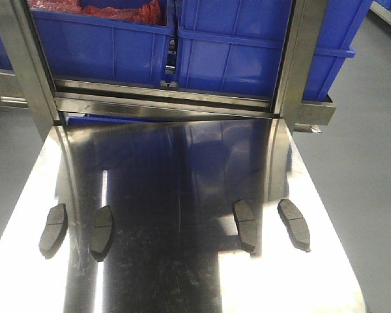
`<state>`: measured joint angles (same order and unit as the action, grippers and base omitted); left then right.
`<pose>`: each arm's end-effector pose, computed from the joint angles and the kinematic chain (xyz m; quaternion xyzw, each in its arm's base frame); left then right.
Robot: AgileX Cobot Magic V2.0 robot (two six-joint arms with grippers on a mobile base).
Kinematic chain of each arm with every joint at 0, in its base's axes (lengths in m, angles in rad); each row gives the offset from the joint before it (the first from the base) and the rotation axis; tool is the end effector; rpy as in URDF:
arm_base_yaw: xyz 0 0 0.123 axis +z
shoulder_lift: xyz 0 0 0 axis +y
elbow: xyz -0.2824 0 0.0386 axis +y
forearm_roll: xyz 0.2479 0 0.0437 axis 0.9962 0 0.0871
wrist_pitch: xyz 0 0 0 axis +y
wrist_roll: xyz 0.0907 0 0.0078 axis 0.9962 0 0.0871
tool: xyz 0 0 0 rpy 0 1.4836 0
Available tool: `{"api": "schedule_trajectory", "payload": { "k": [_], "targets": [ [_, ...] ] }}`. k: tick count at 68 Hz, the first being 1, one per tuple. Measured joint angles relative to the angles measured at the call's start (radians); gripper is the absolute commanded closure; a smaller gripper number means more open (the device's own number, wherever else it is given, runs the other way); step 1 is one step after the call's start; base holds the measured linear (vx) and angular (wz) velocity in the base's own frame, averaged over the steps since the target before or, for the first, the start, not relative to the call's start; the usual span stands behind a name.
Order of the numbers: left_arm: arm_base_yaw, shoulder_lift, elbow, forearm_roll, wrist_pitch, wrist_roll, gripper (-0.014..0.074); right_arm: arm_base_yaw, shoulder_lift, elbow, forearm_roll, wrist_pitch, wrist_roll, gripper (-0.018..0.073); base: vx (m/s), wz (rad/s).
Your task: Move and align brake pads A on conveyor
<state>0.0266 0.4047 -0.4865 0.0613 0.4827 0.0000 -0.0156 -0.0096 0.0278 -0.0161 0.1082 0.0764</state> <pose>0.0856 0.0049 0.3053 0.0028 0.8086 0.0353 0.5873 0.0568 -0.0010 0.1944 0.0280 0.7203 0.0149 0.6930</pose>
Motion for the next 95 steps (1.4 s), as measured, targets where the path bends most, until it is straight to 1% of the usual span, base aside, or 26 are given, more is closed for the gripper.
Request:
{"api": "schedule_trajectory", "payload": {
  "k": [6,13,20,23,32,36,44,53,59,62,65,68,69,76,79,83,95],
  "targets": [
    [0.0,0.059,-0.024,0.0,0.024,0.0,0.0588,0.0,0.0,0.0,0.0,0.0,0.0,0.0562,0.0,0.0],
    [0.0,0.078,-0.028,0.0,0.037,0.0,0.0502,0.0,0.0,0.0,0.0,0.0,0.0,0.0562,0.0,0.0],
    [0.0,0.08,-0.03,0.0,0.041,0.0,0.0327,0.0,0.0,0.0,0.0,0.0,0.0,0.0562,0.0,0.0],
    [0.0,0.08,-0.03,0.0,0.041,0.0,0.021,0.0,0.0,0.0,0.0,0.0,0.0,0.0562,0.0,0.0],
    [0.0,0.08,-0.03,-0.002,0.041,0.0,-0.0062,0.0,0.0,0.0,0.0,0.0,0.0,0.0562,0.0,0.0],
    [0.0,0.08,-0.03,-0.004,0.041,0.0,-0.0137,0.0,0.0,0.0,0.0,0.0,0.0,0.0562,0.0,0.0],
    [0.0,0.08,-0.03,-0.004,0.042,0.0,-0.0127,0.0,0.0,0.0,0.0,0.0,0.0,0.0562,0.0,0.0],
    [0.0,0.08,-0.03,-0.004,0.042,0.0,-0.0092,0.0,0.0,0.0,0.0,0.0,0.0,0.0562,0.0,0.0],
    [0.0,0.081,-0.03,-0.027,0.041,0.0,-0.0061,0.0,0.0,0.0,0.0,0.0,0.0,0.0562,0.0,0.0],
    [0.0,0.086,-0.03,-0.051,0.042,0.0,-0.0052,0.0,0.0,0.0,0.0,0.0,0.0,0.0562,0.0,0.0],
    [0.0,0.102,-0.034,-0.08,0.042,0.02,-0.0047,0.0,0.0,0.0,0.0,0.0,0.0,0.0562,0.0,0.0],
    [0.0,0.125,-0.039,-0.127,0.048,0.052,-0.0046,0.0,0.0,0.0,0.0,0.0,0.0,0.0562,0.0,0.0],
    [0.0,0.14,-0.042,-0.149,0.049,0.078,-0.0046,0.0,0.0,0.0,0.0,0.0,0.0,0.0562,0.0,0.0],
    [0.0,0.239,-0.068,-0.267,0.049,0.17,-0.0045,0.0,0.0,0.0,0.0,0.0,0.0,0.0562,0.0,0.0],
    [0.0,0.288,-0.081,-0.298,0.046,0.193,-0.0044,0.0,0.0,0.0,0.0,0.0,0.0,0.0562,0.0,0.0],
    [0.0,0.368,-0.103,-0.32,0.04,0.212,-0.0043,0.0,0.0,0.0,0.0,0.0,0.0,0.0562,0.0,0.0],
    [-0.003,0.584,-0.153,-0.325,0.029,0.224,-0.0043,0.0,0.0,0.0,0.0,0.0,0.0,0.0562,0.0,0.0]
  ]
}}
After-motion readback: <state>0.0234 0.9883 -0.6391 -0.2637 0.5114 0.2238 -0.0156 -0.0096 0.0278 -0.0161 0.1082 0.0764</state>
